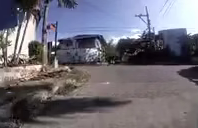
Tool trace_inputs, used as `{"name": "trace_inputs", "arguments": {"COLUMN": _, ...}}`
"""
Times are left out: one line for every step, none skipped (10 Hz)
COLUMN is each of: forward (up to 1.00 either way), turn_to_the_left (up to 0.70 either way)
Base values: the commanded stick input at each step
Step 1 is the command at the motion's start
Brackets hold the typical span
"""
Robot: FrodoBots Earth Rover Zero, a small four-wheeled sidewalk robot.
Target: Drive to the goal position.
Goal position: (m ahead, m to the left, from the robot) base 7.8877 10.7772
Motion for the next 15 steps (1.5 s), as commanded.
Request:
{"name": "trace_inputs", "arguments": {"forward": 0.70, "turn_to_the_left": -0.03}}
{"name": "trace_inputs", "arguments": {"forward": 0.70, "turn_to_the_left": -0.03}}
{"name": "trace_inputs", "arguments": {"forward": 0.70, "turn_to_the_left": -0.21}}
{"name": "trace_inputs", "arguments": {"forward": 0.70, "turn_to_the_left": -0.35}}
{"name": "trace_inputs", "arguments": {"forward": 0.70, "turn_to_the_left": -0.35}}
{"name": "trace_inputs", "arguments": {"forward": 0.70, "turn_to_the_left": -0.35}}
{"name": "trace_inputs", "arguments": {"forward": 0.70, "turn_to_the_left": -0.35}}
{"name": "trace_inputs", "arguments": {"forward": 0.70, "turn_to_the_left": -0.35}}
{"name": "trace_inputs", "arguments": {"forward": 0.70, "turn_to_the_left": -0.31}}
{"name": "trace_inputs", "arguments": {"forward": 0.70, "turn_to_the_left": -0.24}}
{"name": "trace_inputs", "arguments": {"forward": 0.70, "turn_to_the_left": -0.16}}
{"name": "trace_inputs", "arguments": {"forward": 0.70, "turn_to_the_left": -0.08}}
{"name": "trace_inputs", "arguments": {"forward": 0.70, "turn_to_the_left": -0.03}}
{"name": "trace_inputs", "arguments": {"forward": 0.70, "turn_to_the_left": -0.03}}
{"name": "trace_inputs", "arguments": {"forward": 0.70, "turn_to_the_left": -0.03}}
